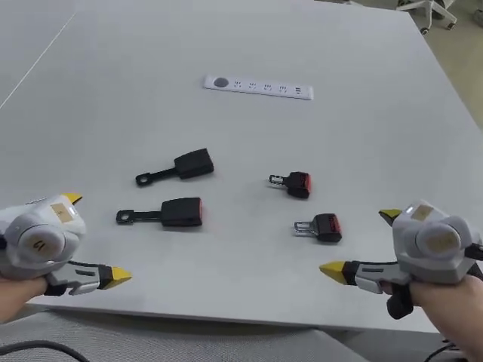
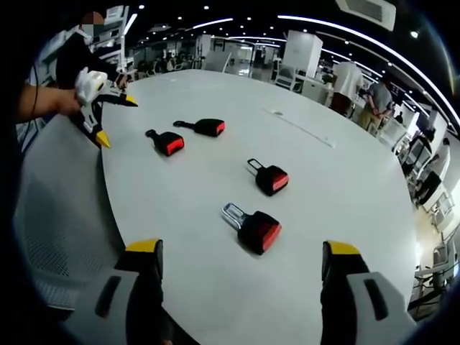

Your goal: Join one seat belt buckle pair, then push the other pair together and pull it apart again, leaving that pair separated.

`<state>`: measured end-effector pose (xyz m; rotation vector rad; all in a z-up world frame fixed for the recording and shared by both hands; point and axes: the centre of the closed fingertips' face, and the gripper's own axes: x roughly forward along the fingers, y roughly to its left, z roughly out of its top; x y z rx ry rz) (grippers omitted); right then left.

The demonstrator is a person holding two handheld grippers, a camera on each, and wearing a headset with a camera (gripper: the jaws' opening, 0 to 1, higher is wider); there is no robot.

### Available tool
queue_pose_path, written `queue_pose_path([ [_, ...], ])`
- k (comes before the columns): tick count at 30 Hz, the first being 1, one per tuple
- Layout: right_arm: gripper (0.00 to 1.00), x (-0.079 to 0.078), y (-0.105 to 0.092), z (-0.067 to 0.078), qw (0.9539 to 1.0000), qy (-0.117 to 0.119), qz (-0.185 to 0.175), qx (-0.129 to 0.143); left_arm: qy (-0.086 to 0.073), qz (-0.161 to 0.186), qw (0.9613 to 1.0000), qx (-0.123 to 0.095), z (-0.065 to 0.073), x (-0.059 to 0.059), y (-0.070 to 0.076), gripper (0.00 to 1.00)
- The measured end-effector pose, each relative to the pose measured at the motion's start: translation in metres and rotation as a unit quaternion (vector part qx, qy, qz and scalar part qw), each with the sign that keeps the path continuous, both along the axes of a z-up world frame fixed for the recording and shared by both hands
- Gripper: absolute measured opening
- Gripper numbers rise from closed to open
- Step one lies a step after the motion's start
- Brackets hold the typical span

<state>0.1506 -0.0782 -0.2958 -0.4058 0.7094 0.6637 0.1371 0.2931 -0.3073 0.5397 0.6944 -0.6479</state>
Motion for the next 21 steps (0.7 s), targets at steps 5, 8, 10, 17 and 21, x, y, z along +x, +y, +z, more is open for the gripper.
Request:
queue_pose_path([
  [5, 0.92, 0.0003, 0.0024, 0.0001, 1.0000, 0.000, 0.005, 0.001, 0.002, -0.001, 1.0000, 0.000, 0.0001, -0.0008, -0.0008, 0.97],
  [8, 0.91, 0.0003, 0.0015, 0.0000, 1.0000, 0.000, 0.003, 0.000, 0.002, -0.002, 1.0000, 0.000, -0.0003, -0.0008, -0.0011, 0.97],
  [10, 0.91, 0.0000, 0.0010, -0.0006, 1.0000, 0.000, 0.004, 0.000, 0.002, -0.003, 1.0000, 0.000, -0.0007, -0.0008, -0.0010, 0.97],
  [17, 0.91, -0.0012, 0.0010, -0.0024, 1.0000, 0.001, 0.006, -0.003, 0.004, -0.005, 1.0000, 0.001, -0.0019, -0.0013, -0.0018, 0.97],
  [21, 0.91, -0.0013, 0.0014, -0.0025, 1.0000, 0.000, 0.007, -0.003, 0.005, -0.006, 1.0000, 0.001, -0.0022, -0.0016, -0.0022, 0.97],
])
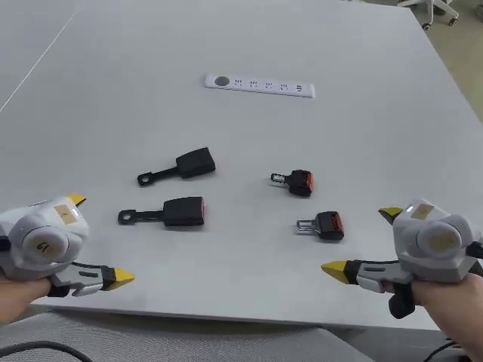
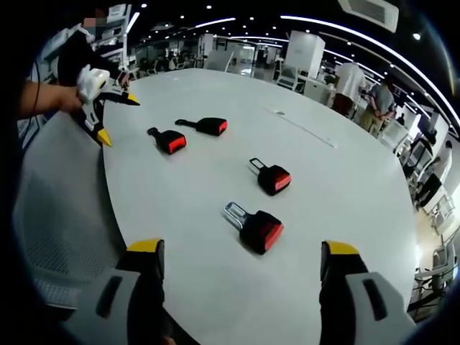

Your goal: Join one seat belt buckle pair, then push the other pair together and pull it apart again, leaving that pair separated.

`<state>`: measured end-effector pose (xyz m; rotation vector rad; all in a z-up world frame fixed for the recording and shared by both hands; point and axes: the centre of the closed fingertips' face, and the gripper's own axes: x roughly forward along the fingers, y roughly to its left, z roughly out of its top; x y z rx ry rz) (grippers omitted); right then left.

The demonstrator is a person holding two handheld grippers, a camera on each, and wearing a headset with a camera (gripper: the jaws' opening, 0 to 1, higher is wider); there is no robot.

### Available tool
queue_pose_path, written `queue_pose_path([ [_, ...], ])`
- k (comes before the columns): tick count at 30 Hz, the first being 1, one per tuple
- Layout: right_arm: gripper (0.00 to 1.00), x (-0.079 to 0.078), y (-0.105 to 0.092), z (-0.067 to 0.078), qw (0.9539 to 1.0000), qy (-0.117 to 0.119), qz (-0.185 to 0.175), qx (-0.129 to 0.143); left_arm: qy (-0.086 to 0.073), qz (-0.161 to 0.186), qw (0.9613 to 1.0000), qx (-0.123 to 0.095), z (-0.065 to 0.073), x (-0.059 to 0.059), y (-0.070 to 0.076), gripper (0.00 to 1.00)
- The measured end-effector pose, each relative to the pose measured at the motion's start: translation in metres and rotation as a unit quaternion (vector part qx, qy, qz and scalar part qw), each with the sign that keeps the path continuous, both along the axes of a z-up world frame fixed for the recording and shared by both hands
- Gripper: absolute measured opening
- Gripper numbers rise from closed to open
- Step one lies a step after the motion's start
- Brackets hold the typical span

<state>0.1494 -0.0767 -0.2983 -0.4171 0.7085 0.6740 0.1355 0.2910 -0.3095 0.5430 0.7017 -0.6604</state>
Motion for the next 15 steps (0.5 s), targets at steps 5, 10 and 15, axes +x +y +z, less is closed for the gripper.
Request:
queue_pose_path([
  [5, 0.92, -0.0008, 0.0015, -0.0003, 1.0000, 0.000, 0.003, -0.002, 0.000, 0.000, 1.0000, -0.001, -0.0001, 0.0003, -0.0002, 0.97],
  [10, 0.91, -0.0003, 0.0037, 0.0009, 1.0000, 0.000, 0.004, 0.000, 0.001, -0.002, 1.0000, 0.000, -0.0012, -0.0001, -0.0005, 0.97],
  [15, 0.91, 0.0010, 0.0030, 0.0017, 1.0000, -0.001, 0.007, -0.007, 0.004, -0.002, 1.0000, -0.001, -0.0019, -0.0009, -0.0011, 0.96],
])
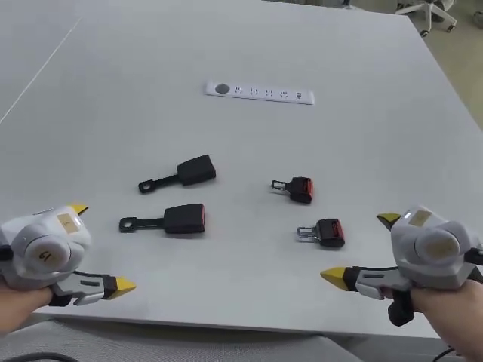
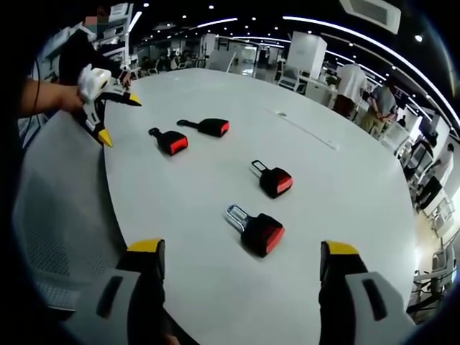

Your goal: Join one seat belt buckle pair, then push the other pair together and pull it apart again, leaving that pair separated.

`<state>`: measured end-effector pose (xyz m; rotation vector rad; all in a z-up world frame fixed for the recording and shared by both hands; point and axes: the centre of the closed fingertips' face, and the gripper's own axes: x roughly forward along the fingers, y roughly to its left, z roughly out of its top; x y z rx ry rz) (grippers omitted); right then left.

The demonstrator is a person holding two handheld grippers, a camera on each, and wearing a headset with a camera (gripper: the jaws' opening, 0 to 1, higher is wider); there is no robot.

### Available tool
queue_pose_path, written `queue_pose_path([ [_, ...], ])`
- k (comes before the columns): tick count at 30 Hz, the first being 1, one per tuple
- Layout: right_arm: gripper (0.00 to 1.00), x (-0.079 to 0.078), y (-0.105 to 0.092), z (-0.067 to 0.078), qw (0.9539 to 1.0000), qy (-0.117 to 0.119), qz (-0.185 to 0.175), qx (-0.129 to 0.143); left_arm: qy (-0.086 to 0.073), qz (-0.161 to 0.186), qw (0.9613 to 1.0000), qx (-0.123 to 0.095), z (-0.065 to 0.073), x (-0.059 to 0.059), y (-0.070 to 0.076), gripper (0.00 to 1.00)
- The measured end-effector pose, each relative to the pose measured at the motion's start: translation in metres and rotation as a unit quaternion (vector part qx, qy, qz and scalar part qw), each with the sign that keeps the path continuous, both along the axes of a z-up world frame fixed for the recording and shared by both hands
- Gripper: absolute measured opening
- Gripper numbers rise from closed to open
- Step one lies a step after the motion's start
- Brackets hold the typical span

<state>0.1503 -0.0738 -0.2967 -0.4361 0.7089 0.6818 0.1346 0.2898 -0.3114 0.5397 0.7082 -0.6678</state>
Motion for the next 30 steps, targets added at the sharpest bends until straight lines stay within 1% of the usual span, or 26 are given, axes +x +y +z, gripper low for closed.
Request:
queue_pose_path([
  [8, 0.90, -0.002, 0.005, -0.001, 0.9999, 0.002, 0.010, 0.001, 0.002, -0.007, 1.0000, 0.003, -0.001, -0.001, -0.002, 0.95],
  [12, 0.88, -0.004, 0.007, -0.001, 0.9999, 0.004, 0.014, 0.003, 0.006, -0.012, 0.9999, 0.006, -0.001, -0.003, -0.005, 0.93],
  [18, 0.86, -0.004, 0.007, -0.002, 0.9998, 0.005, 0.017, 0.001, 0.006, -0.011, 0.9999, 0.003, 0.002, -0.003, -0.006, 0.92],
  [19, 0.85, -0.004, 0.006, -0.002, 0.9998, 0.007, 0.017, -0.001, 0.005, -0.010, 0.9999, 0.002, 0.003, -0.002, -0.007, 0.92],
  [20, 0.85, -0.006, 0.003, -0.003, 0.9996, 0.019, 0.015, -0.014, 0.004, -0.010, 0.9999, 0.003, 0.005, -0.002, -0.008, 0.90],
  [21, 0.85, -0.006, 0.001, -0.003, 0.9994, 0.018, 0.017, -0.026, 0.001, -0.013, 0.9999, 0.005, 0.006, -0.001, -0.009, 0.90],
  [22, 0.85, -0.005, 0.001, -0.002, 0.9991, 0.010, 0.026, -0.031, 0.000, -0.016, 0.9998, 0.009, 0.005, -0.002, -0.010, 0.89],
  [23, 0.85, -0.004, 0.002, -0.001, 0.9991, 0.008, 0.028, -0.031, 0.001, -0.022, 0.9996, 0.018, 0.003, -0.003, -0.011, 0.89],
  [25, 0.84, -0.004, 0.001, 0.003, 0.9992, 0.008, 0.029, -0.028, 0.004, -0.032, 0.9992, 0.025, 0.001, -0.004, -0.013, 0.89],
  [28, 0.82, 0.000, -0.001, 0.005, 0.9993, 0.009, 0.025, -0.026, 0.004, -0.032, 0.9992, 0.023, 0.001, -0.002, -0.013, 0.89],
  [29, 0.78, -0.002, 0.001, 0.004, 0.9992, 0.017, 0.030, -0.017, 0.005, -0.031, 0.9993, 0.021, 0.002, -0.001, -0.013, 0.89],
  [30, 0.77, -0.001, 0.000, 0.004, 0.9993, 0.021, 0.026, -0.015, 0.007, -0.031, 0.9993, 0.020, 0.002, 0.000, -0.013, 0.88],
])
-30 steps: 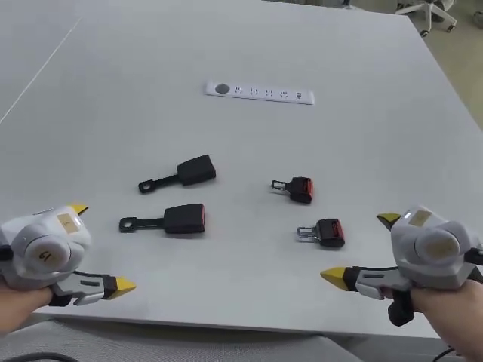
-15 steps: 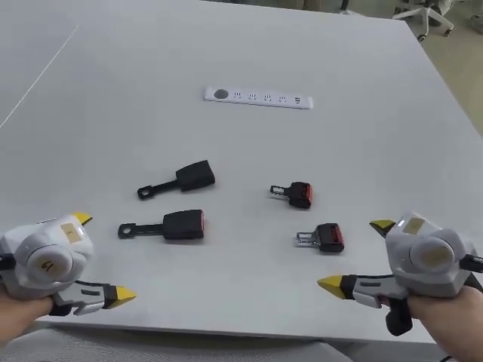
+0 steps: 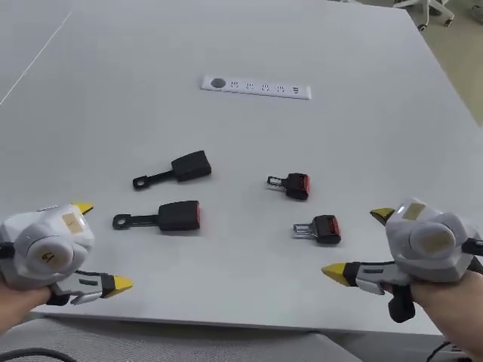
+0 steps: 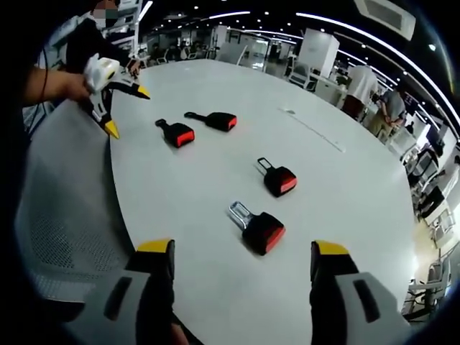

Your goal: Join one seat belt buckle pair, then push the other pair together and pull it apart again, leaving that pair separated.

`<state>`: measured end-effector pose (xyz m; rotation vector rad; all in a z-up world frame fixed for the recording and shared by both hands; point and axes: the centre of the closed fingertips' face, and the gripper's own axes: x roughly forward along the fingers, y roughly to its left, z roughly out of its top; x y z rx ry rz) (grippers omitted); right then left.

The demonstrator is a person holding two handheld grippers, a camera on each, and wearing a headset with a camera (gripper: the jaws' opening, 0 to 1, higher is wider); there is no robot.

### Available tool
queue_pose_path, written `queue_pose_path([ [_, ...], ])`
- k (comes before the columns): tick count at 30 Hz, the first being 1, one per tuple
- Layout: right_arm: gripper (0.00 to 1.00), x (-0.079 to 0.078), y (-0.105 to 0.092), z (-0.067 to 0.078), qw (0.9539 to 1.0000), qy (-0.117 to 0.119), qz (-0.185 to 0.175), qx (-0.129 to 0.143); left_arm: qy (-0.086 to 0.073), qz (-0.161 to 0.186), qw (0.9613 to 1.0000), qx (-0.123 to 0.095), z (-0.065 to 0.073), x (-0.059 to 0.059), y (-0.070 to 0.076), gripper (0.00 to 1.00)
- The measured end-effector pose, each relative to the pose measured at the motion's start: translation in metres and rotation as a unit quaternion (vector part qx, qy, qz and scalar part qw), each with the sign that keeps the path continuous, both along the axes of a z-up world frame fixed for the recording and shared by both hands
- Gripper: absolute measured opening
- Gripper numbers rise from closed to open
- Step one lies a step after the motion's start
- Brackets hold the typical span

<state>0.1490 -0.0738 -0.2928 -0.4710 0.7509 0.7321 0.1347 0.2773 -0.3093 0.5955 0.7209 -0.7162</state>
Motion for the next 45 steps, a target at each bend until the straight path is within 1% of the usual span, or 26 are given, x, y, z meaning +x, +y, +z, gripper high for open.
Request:
queue_pose_path([
  [3, 0.76, 0.002, 0.002, -0.001, 1.0000, -0.003, 0.007, -0.003, 0.002, -0.005, 1.0000, 0.000, -0.001, 0.003, -0.001, 0.86],
  [4, 0.76, 0.003, 0.002, -0.001, 1.0000, -0.005, 0.007, -0.005, 0.004, -0.007, 1.0000, -0.003, -0.001, 0.004, -0.003, 0.86],
  [5, 0.76, 0.004, 0.003, -0.002, 0.9999, -0.005, 0.009, -0.005, 0.006, -0.008, 0.9999, -0.011, 0.000, 0.006, -0.006, 0.86],
  [6, 0.76, 0.005, 0.004, -0.002, 0.9999, -0.004, 0.010, -0.005, 0.005, -0.010, 0.9998, -0.018, 0.002, 0.008, -0.009, 0.87],
  [8, 0.76, 0.007, 0.004, -0.003, 0.9999, -0.003, 0.008, -0.008, 0.004, -0.015, 0.9996, -0.022, 0.003, 0.012, -0.013, 0.87],
  [10, 0.76, 0.009, 0.005, -0.003, 0.9999, 0.000, 0.009, -0.006, 0.006, -0.021, 0.9996, -0.020, 0.002, 0.017, -0.015, 0.86],
  [17, 0.75, 0.015, 0.005, -0.005, 0.9994, -0.001, 0.027, -0.020, 0.002, -0.035, 0.9993, -0.014, 0.005, 0.034, -0.020, 0.84],
  [20, 0.75, 0.019, 0.004, -0.006, 0.9989, 0.000, 0.037, -0.028, 0.004, -0.037, 0.9993, -0.009, 0.002, 0.041, -0.020, 0.81],
  [21, 0.74, 0.019, 0.004, -0.006, 0.9989, 0.000, 0.038, -0.029, 0.005, -0.043, 0.9990, -0.005, 0.001, 0.042, -0.021, 0.80],
  [22, 0.74, 0.021, 0.003, -0.008, 0.9984, 0.002, 0.045, -0.035, 0.008, -0.044, 0.9990, -0.005, 0.000, 0.043, -0.022, 0.78],
  [24, 0.74, 0.023, 0.003, -0.009, 0.9979, 0.002, 0.052, -0.040, 0.017, -0.050, 0.9986, -0.009, -0.003, 0.043, -0.026, 0.76],
  [26, 0.71, 0.025, 0.003, -0.012, 0.9966, 0.005, 0.068, -0.047, 0.020, -0.055, 0.9982, -0.013, -0.004, 0.043, -0.029, 0.75],
  [28, 0.66, 0.026, 0.006, -0.011, 0.9956, 0.008, 0.080, -0.049, 0.024, -0.062, 0.9976, -0.015, -0.006, 0.045, -0.034, 0.74],
  [31, 0.62, 0.029, 0.007, -0.013, 0.9940, 0.009, 0.095, -0.054, 0.027, -0.072, 0.9969, -0.018, -0.008, 0.048, -0.038, 0.73],
  [33, 0.59, 0.031, 0.009, -0.014, 0.9930, 0.015, 0.103, -0.055, 0.030, -0.078, 0.9964, -0.017, -0.009, 0.049, -0.040, 0.69],
  [34, 0.57, 0.032, 0.010, -0.016, 0.9907, 0.014, 0.121, -0.061, 0.029, -0.084, 0.9960, -0.013, -0.009, 0.050, -0.041, 0.67],
  [35, 0.55, 0.032, 0.010, -0.017, 0.9895, 0.016, 0.128, -0.065, 0.029, -0.088, 0.9956, -0.013, -0.009, 0.052, -0.043, 0.65],
  [36, 0.54, 0.032, 0.011, -0.020, 0.9875, 0.022, 0.140, -0.070, 0.030, -0.090, 0.9954, -0.014, -0.008, 0.053, -0.044, 0.62],
  [38, 0.53, 0.035, 0.013, -0.021, 0.9852, 0.017, 0.152, -0.078, 0.030, -0.099, 0.9945, -0.013, -0.008, 0.055, -0.047, 0.59],
  [39, 0.53, 0.036, 0.014, -0.022, 0.9832, 0.018, 0.162, -0.081, 0.030, -0.106, 0.9938, -0.013, -0.009, 0.056, -0.049, 0.57],
  [41, 0.50, 0.037, 0.017, -0.025, 0.9802, 0.026, 0.178, -0.082, 0.031, -0.116, 0.9927, -0.010, -0.011, 0.058, -0.053, 0.55],
  [42, 0.49, 0.038, 0.017, -0.026, 0.9793, 0.027, 0.182, -0.084, 0.034, -0.121, 0.9921, -0.008, -0.012, 0.058, -0.054, 0.55],
  [43, 0.47, 0.038, 0.018, -0.027, 0.9773, 0.028, 0.191, -0.086, 0.034, -0.123, 0.9918, -0.007, -0.013, 0.059, -0.056, 0.54],
  [45, 0.46, 0.039, 0.019, -0.028, 0.9751, 0.029, 0.200, -0.092, 0.033, -0.128, 0.9912, -0.004, -0.014, 0.063, -0.059, 0.53],
])
